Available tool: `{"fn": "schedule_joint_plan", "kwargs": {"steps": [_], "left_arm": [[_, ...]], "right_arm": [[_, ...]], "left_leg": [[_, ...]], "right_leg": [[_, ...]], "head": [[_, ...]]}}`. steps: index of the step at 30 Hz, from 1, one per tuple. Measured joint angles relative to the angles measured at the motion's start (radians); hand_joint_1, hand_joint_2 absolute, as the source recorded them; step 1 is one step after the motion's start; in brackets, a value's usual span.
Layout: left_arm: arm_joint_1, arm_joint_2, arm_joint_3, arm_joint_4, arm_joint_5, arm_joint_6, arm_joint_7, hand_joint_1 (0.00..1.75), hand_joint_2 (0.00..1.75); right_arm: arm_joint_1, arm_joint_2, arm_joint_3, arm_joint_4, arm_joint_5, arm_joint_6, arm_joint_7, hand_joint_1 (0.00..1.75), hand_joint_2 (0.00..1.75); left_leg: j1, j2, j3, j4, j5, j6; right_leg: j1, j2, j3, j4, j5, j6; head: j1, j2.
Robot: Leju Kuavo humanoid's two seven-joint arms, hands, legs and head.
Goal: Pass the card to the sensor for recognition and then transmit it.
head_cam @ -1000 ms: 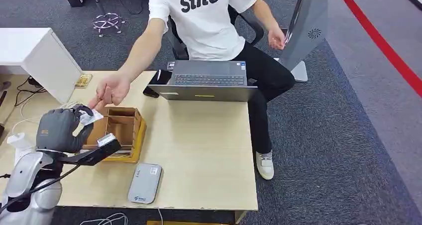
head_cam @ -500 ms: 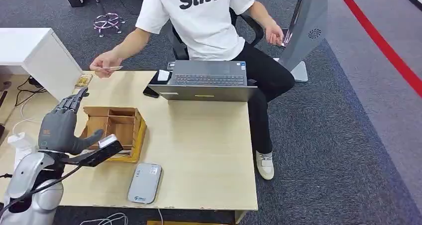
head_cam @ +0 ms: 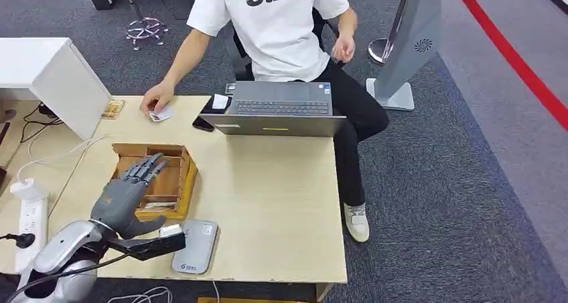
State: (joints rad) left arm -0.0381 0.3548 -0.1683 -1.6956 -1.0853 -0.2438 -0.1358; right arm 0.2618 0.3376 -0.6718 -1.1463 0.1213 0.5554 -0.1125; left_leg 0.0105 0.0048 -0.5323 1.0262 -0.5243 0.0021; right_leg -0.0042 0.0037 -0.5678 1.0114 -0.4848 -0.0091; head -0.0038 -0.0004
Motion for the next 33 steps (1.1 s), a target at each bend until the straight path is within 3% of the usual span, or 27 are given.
{"fn": "schedule_joint_plan", "kwargs": {"steps": [6, 16, 33], "left_arm": [[-0.001, 0.03, -0.046, 0.037, 0.002, -0.014, 0.015, 0.0, 1.75], [-0.008, 0.059, -0.063, 0.109, -0.071, 0.016, 0.046, 0.0, 1.75], [-0.011, 0.068, -0.064, 0.18, -0.106, 0.053, 0.047, 0.0, 1.75]], "right_arm": [[-0.01, 0.0, -0.011, 0.015, 0.017, 0.003, -0.005, 0.0, 1.75], [-0.014, 0.0, -0.011, 0.032, 0.021, 0.005, -0.008, 0.0, 1.75], [-0.017, 0.0, -0.011, 0.047, 0.018, 0.005, -0.013, 0.0, 1.75]], "left_leg": [[0.0, 0.0, 0.0, 0.0, 0.0, 0.0], [0.0, 0.0, 0.0, 0.0, 0.0, 0.0], [0.0, 0.0, 0.0, 0.0, 0.0, 0.0]], "right_leg": [[0.0, 0.0, 0.0, 0.0, 0.0, 0.0], [0.0, 0.0, 0.0, 0.0, 0.0, 0.0], [0.0, 0.0, 0.0, 0.0, 0.0, 0.0]], "head": [[0.0, 0.0], [0.0, 0.0], [0.0, 0.0]]}}
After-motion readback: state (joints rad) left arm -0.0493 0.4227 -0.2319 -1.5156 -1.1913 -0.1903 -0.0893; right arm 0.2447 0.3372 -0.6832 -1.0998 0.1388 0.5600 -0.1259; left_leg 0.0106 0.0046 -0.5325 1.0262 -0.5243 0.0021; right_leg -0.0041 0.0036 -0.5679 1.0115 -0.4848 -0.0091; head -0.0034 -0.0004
